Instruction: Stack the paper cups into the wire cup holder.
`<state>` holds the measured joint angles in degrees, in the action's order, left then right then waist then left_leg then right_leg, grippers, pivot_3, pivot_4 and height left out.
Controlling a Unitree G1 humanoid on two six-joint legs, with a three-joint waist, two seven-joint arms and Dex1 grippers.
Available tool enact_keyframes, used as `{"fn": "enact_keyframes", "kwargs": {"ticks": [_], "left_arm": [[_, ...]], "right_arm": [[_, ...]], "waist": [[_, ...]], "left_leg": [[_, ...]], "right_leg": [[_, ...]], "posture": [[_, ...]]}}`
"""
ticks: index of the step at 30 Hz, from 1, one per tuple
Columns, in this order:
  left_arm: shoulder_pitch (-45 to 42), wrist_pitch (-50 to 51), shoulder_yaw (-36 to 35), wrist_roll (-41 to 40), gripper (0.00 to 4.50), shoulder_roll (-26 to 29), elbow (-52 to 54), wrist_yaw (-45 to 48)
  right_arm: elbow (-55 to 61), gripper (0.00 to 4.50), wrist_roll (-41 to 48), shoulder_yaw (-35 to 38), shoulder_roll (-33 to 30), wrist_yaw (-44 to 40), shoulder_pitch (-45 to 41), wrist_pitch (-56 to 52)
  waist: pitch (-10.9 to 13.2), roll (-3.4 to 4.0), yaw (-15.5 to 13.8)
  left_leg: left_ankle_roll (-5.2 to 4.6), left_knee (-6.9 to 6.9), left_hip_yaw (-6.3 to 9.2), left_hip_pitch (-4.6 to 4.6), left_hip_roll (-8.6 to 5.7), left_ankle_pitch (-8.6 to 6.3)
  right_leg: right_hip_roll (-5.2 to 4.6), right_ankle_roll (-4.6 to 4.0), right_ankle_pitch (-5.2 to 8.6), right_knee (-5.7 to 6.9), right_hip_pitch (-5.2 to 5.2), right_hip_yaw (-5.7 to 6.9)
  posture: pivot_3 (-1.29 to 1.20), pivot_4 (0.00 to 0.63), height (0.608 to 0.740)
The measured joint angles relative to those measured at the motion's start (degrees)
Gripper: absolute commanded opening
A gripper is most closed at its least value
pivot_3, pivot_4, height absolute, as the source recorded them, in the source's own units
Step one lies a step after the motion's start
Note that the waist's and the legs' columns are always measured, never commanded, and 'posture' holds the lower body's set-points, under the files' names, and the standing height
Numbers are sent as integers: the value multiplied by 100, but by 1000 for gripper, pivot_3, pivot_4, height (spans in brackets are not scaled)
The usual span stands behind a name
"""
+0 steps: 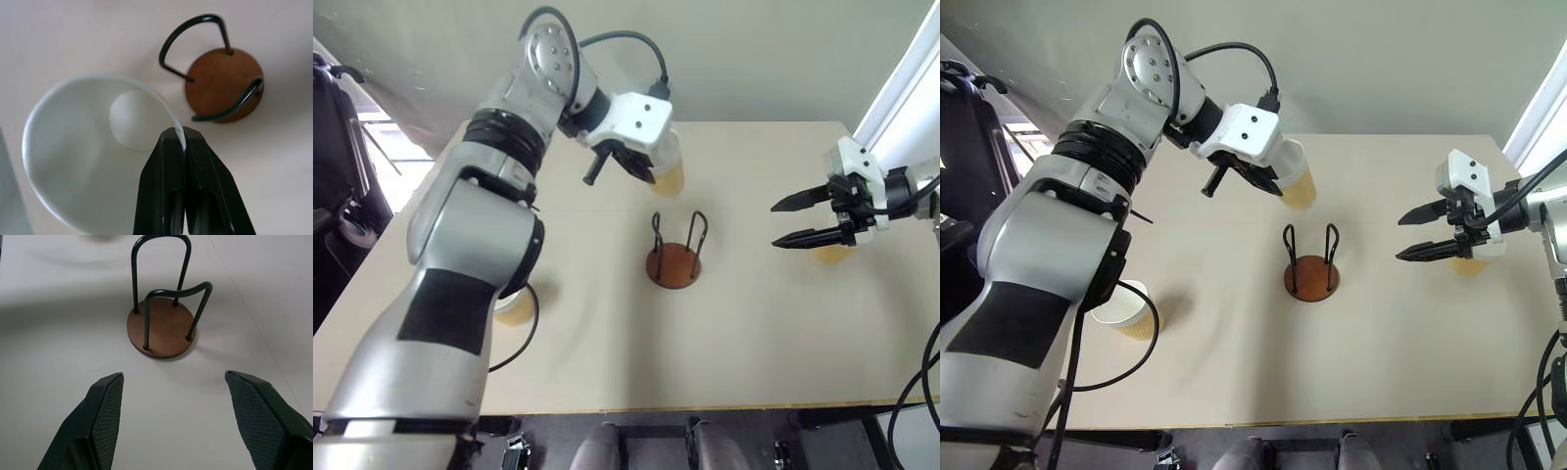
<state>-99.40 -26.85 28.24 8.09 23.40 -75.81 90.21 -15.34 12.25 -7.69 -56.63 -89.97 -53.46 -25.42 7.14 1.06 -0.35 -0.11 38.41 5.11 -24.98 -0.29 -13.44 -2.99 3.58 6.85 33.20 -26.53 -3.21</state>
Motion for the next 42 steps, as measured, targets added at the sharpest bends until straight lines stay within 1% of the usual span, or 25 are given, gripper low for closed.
{"fn": "enact_keyframes", "kwargs": {"ticks": [1,2,4,5,7,8,11,18,24,28,34,37,42], "left_arm": [[31,32,112,-136,41,-1,66,2],[57,69,217,-260,41,-4,128,4],[99,155,459,-555,41,0,256,11],[118,210,578,-702,41,4,335,16],[156,333,856,-1022,41,20,529,22],[182,376,971,-1151,41,23,624,24],[224,524,1347,-1595,41,66,895,29],[265,750,2164,-2438,41,369,1449,35],[277,739,2686,-2747,41,572,1607,37],[282,715,2902,-2894,41,612,1677,37],[292,673,3034,-3034,41,612,1748,37],[292,634,3015,-3034,624,581,1732,37],[292,715,3016,-3059,2392,549,1734,38]], "right_arm": [[-13,3399,-1,0,17,0,-44,-4],[-22,3399,-2,0,30,-2,-96,-11],[-62,3399,-2,0,33,-12,-209,-15],[-90,3399,-2,0,33,-16,-265,-16],[-148,3399,-3,1,34,-29,-356,-16],[-174,3399,-3,0,33,-32,-391,-16],[-215,3399,-5,0,32,-41,-414,-15],[-212,3399,-11,1,-3,-60,-412,-15],[-213,3399,-13,1,-7,-61,-412,-15],[-214,3399,-13,1,-7,-55,-411,-14],[-214,3399,-15,1,-7,-51,-409,-11],[-214,3399,-17,1,-7,-50,-380,-9],[-213,3399,-19,1,-44,-49,-339,-3]], "waist": [[0,1,-10],[0,2,-2],[0,1,-12],[0,1,-7],[0,2,-21],[0,1,-16],[0,2,-30],[0,2,-54],[0,2,-52],[0,2,-50],[0,2,-58],[0,2,-62],[0,2,-64]], "left_leg": [[0,6,6,-3,5,0],[0,8,2,-3,1,0],[-1,17,12,-6,6,0],[-1,17,10,-5,3,0],[-1,25,14,-7,6,0],[-1,24,7,-4,-1,0],[-2,34,12,-6,1,-1],[-1,54,16,-4,3,-1],[-2,67,21,0,-1,-1],[-2,67,24,1,-4,-1],[-1,65,25,-1,-3,-1],[-1,65,27,-1,-4,-1],[-1,65,26,-1,-6,-1]], "right_leg": [[-18,1,-1,0,1,-13],[0,1,-1,1,1,0],[-21,0,-2,2,3,-12],[-6,0,-2,4,4,-9],[-25,0,-3,3,7,-13],[-7,1,-4,6,8,2],[-18,1,-4,7,12,-5],[-20,4,-6,15,21,-6],[-17,4,-6,22,31,-4],[-17,5,-6,21,35,-1],[-18,8,-3,19,35,-2],[-19,10,-3,18,36,-3],[-19,10,-2,18,37,-3]], "posture": [[0,150,740],[0,150,740],[0,150,740],[0,150,740],[0,150,740],[0,150,740],[0,150,740],[0,150,740],[0,150,740],[0,150,740],[0,150,740],[0,150,740],[0,150,740]]}}
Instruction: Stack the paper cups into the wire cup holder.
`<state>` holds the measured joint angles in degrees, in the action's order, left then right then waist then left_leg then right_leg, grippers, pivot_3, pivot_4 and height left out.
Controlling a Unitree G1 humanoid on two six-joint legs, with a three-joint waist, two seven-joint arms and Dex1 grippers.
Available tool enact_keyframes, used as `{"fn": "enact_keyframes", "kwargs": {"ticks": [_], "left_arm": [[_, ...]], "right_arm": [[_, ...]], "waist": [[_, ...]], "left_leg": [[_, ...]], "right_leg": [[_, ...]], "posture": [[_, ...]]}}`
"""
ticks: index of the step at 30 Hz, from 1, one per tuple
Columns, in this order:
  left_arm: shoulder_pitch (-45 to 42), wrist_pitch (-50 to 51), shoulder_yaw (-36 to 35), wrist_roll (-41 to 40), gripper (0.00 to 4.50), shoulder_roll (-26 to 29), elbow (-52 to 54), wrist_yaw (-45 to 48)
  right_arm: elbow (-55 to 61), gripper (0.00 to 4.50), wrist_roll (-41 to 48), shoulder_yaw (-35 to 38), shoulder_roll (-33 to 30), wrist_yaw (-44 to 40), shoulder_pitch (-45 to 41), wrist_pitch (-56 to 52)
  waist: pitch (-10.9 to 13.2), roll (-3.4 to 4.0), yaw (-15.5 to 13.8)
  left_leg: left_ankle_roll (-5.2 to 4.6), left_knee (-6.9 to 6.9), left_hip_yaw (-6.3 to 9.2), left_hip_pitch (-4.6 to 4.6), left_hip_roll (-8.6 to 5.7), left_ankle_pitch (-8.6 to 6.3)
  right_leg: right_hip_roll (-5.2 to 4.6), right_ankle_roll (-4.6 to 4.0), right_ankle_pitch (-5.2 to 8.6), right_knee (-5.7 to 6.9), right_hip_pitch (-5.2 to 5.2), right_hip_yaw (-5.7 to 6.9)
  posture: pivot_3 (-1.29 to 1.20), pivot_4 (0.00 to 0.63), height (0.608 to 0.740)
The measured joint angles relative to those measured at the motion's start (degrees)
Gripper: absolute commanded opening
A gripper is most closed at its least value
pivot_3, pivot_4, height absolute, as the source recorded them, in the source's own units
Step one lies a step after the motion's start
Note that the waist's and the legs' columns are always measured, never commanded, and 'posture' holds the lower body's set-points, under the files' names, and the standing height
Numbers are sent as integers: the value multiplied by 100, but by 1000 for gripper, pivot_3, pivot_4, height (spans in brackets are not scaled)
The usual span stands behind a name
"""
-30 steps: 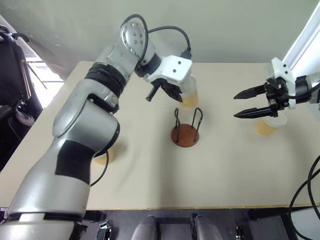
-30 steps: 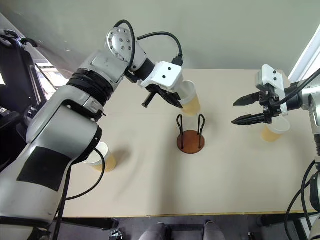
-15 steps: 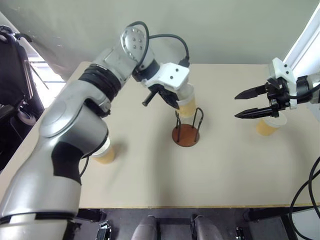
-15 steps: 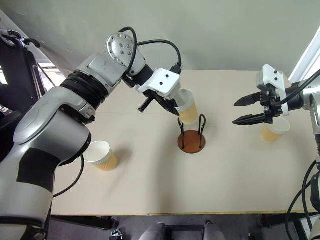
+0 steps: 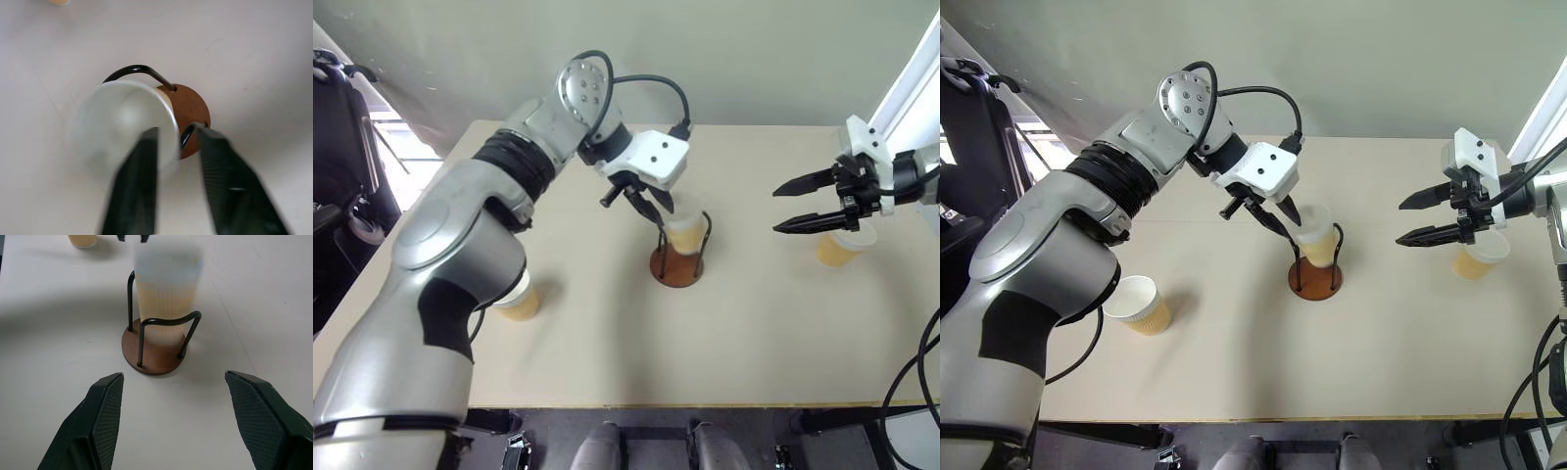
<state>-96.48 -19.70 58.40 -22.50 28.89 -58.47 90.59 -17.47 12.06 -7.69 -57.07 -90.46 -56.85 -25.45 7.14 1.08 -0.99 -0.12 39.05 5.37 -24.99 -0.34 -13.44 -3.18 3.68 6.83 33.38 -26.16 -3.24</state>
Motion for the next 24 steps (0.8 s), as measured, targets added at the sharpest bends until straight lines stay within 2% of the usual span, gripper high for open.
{"fn": "enact_keyframes", "kwargs": {"ticks": [6,12,17,24], "left_arm": [[10,77,-310,-84,4473,-110,-11,3],[184,974,-1262,-531,4473,-216,39,5],[500,1616,-1838,-728,4473,-108,243,6],[618,1940,-2174,-733,4473,-114,579,6]], "right_arm": [[-1,3399,-10,0,-8,70,6,-1],[-470,3399,-338,-2,-54,415,1,282],[-1871,3399,-1271,-285,-303,718,-283,1451],[-3528,3399,-2469,-885,-400,1015,-891,2973]], "waist": [[0,0,-4],[0,1,-6],[1,2,-4],[-2,8,-6]], "left_leg": [[0,-1,0,-1,-2,0],[0,-4,0,3,0,0],[0,-6,2,5,4,0],[-5,-9,0,7,7,-3]], "right_leg": [[1,2,1,-2,0,1],[-1,2,1,-8,4,1],[-3,5,-1,-8,3,0],[-7,16,-11,-17,5,-2]], "posture": [[0,150,740],[0,150,740],[0,150,740],[0,150,740]]}}
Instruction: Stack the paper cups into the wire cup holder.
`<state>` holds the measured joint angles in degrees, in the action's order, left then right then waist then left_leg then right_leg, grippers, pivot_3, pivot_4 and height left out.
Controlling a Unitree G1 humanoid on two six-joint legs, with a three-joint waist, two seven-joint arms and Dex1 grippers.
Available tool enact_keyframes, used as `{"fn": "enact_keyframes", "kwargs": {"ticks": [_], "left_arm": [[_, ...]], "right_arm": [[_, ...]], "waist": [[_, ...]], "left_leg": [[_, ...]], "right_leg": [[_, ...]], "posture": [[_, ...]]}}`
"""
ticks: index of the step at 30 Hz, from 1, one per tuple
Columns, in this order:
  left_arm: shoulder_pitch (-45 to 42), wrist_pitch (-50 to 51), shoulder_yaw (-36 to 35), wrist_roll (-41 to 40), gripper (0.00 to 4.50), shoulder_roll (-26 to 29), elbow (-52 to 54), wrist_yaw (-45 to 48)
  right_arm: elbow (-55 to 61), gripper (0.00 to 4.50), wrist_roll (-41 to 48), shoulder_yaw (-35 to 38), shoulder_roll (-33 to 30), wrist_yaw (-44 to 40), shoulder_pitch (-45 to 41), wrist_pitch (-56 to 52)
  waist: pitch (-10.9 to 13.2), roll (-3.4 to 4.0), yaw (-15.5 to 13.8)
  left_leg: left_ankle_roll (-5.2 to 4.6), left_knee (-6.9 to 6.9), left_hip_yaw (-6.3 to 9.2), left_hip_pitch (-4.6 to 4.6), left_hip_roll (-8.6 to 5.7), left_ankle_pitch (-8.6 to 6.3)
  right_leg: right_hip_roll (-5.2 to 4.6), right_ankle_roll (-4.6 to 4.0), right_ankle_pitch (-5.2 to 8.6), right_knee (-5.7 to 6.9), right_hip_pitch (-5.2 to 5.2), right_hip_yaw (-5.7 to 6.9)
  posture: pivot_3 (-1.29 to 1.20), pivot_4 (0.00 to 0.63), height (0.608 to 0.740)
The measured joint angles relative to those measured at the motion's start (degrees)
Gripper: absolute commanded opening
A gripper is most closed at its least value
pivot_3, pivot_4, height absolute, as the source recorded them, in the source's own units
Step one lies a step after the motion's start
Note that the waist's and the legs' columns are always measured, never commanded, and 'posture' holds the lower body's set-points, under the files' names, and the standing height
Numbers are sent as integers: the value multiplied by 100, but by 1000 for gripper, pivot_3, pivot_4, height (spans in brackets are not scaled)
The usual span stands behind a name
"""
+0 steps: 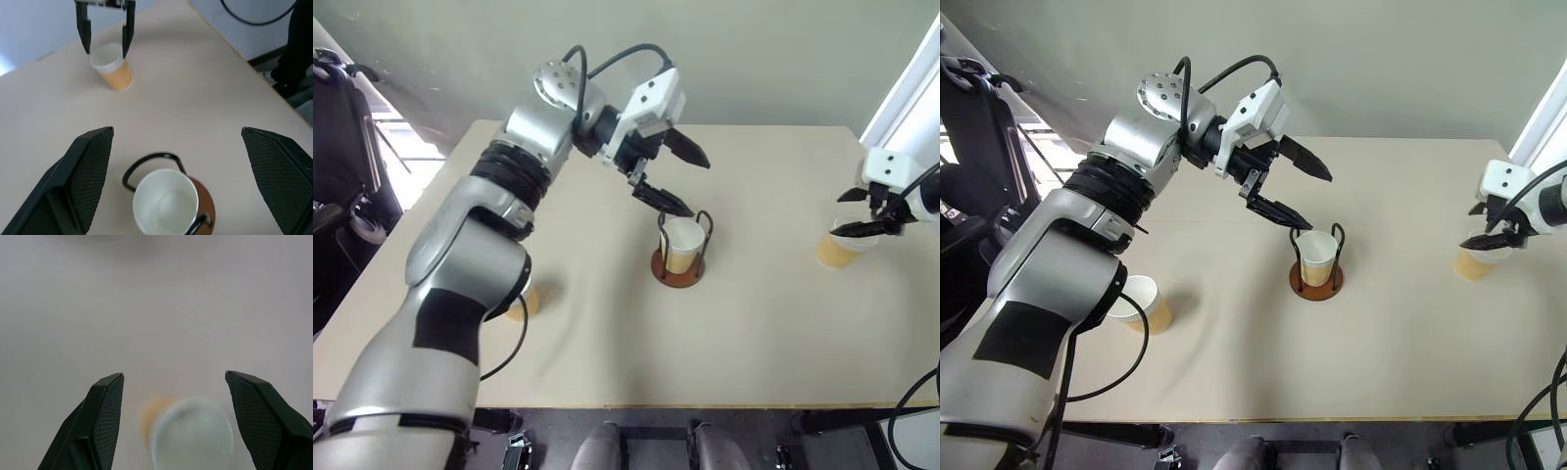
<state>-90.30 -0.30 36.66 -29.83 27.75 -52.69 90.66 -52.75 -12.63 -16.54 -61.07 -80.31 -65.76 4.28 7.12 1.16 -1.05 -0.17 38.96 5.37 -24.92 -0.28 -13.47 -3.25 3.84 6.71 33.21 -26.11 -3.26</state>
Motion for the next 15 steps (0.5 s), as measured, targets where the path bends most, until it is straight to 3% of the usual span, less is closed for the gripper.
{"fn": "enact_keyframes", "kwargs": {"ticks": [15], "left_arm": [[121,151,-59,10,4473,15,142,0]], "right_arm": [[-1104,3399,-955,-308,176,387,-239,946]], "waist": [[2,4,3]], "left_leg": [[-4,-1,0,-1,3,-5]], "right_leg": [[-1,-2,-17,-21,4,1]], "posture": [[0,150,740]]}}
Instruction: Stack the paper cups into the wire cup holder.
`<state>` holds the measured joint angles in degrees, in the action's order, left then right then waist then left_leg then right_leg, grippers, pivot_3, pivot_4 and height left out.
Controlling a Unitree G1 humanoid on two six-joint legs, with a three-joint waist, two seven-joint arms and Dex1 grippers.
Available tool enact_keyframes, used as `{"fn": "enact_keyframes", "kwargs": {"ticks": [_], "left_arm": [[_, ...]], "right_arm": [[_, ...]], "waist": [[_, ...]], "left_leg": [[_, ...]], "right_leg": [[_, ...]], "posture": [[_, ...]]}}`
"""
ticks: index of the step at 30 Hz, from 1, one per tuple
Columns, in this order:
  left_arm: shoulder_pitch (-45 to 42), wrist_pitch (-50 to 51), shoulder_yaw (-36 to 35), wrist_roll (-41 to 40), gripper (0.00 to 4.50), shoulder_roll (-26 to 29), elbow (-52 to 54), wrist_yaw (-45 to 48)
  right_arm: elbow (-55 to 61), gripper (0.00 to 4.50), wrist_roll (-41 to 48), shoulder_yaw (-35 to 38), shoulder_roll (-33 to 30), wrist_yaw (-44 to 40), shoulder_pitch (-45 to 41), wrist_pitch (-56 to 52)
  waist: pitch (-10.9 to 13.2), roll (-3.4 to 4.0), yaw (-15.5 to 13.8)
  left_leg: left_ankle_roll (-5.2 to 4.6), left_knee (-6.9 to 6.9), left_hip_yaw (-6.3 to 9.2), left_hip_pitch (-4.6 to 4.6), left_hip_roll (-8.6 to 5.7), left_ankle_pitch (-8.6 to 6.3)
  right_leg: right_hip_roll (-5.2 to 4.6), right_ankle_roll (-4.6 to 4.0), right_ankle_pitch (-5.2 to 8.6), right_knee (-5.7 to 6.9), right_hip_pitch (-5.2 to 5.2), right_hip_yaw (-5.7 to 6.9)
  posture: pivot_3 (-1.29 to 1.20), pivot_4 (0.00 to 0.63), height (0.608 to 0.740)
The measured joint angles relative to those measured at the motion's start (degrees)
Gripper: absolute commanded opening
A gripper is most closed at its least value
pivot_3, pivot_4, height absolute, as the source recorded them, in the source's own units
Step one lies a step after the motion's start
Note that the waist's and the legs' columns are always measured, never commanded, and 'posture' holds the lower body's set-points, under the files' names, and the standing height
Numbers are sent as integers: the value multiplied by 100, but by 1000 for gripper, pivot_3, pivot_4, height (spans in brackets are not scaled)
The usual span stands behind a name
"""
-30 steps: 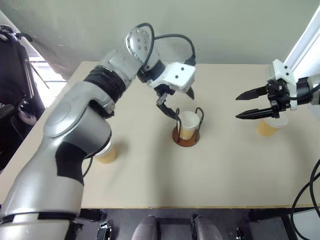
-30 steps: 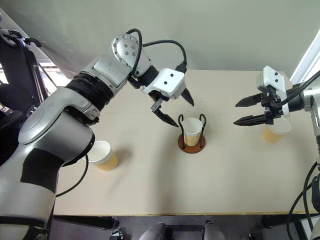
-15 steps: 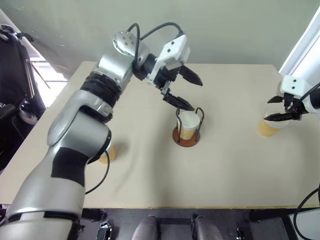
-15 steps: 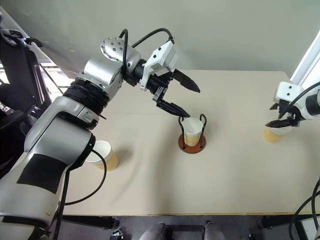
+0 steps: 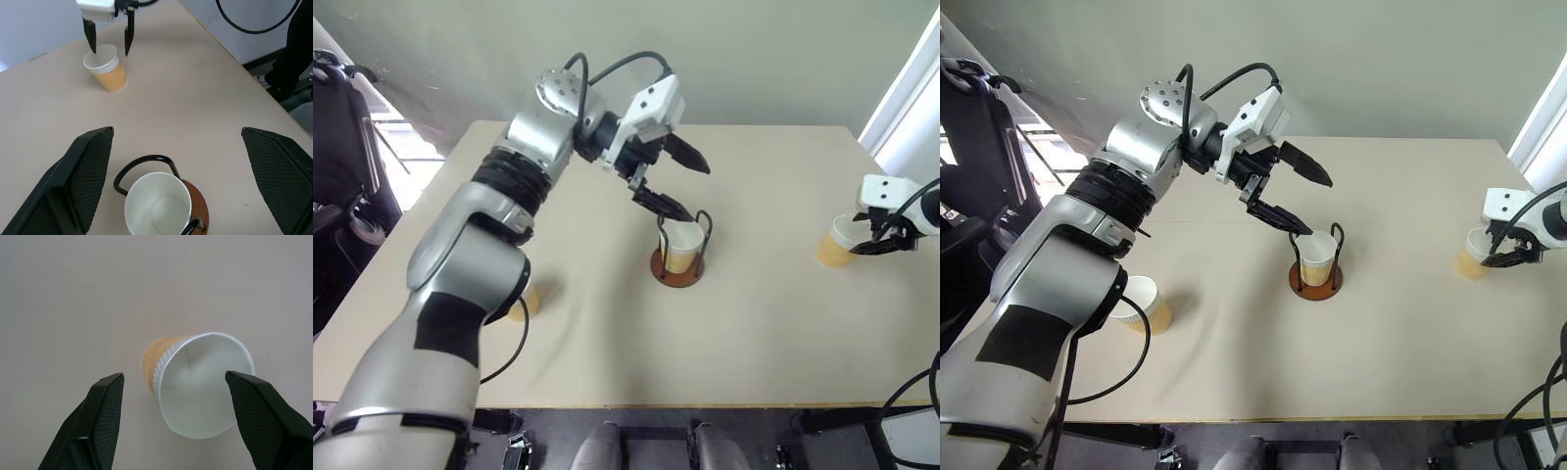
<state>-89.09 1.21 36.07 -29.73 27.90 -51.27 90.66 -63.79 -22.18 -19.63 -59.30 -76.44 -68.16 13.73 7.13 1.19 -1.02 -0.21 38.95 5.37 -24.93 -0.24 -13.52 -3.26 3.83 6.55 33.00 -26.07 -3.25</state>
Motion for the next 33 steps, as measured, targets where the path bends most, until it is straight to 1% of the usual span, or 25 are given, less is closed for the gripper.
{"fn": "enact_keyframes", "kwargs": {"ticks": [7,8,9,13,18,25,29,33], "left_arm": [[2,40,-136,0,4473,19,11,0],[2,43,-163,0,4492,25,11,0],[3,51,-187,0,4500,26,11,0],[17,57,-240,6,4500,59,11,0],[52,56,-250,30,4500,148,9,1],[62,20,-440,247,4500,242,-176,2],[232,-93,-621,488,4500,298,-479,2],[510,-280,-857,662,4500,316,-737,1]], "right_arm": [[-233,3399,-422,-197,77,380,4,324],[-270,3216,-511,-247,77,448,4,375],[-334,3014,-622,-319,77,542,4,433],[-500,1791,-877,-443,77,742,7,568],[-584,31,-998,-493,110,794,5,637],[-478,31,-984,-493,200,524,-50,838],[144,31,-741,-401,162,13,-122,1027],[1181,31,-295,-223,155,-561,-107,919]], "waist": [[1,1,0],[0,1,0],[1,1,0],[1,1,0],[1,2,0],[1,3,3],[1,9,23],[1,9,30]], "left_leg": [[-4,0,0,0,0,-9],[-4,0,0,0,0,-11],[-5,0,1,0,0,-13],[-6,0,0,1,1,-19],[-6,-1,0,1,2,-20],[-5,-5,1,1,2,-21],[-5,-11,2,1,3,-22],[-4,-15,1,-1,3,-22]], "right_leg": [[-1,1,-1,-7,0,0],[-1,1,-1,-7,0,0],[-1,1,-1,-8,1,0],[-1,2,-2,-9,0,-1],[-1,2,-2,-10,0,-1],[0,1,-3,-14,-1,-1],[1,-2,-1,-17,-3,-1],[2,-7,2,-17,-8,-1]], "posture": [[0,150,740],[0,150,740],[0,150,740],[0,150,740],[0,150,740],[0,150,740],[0,150,740],[0,150,740]]}}
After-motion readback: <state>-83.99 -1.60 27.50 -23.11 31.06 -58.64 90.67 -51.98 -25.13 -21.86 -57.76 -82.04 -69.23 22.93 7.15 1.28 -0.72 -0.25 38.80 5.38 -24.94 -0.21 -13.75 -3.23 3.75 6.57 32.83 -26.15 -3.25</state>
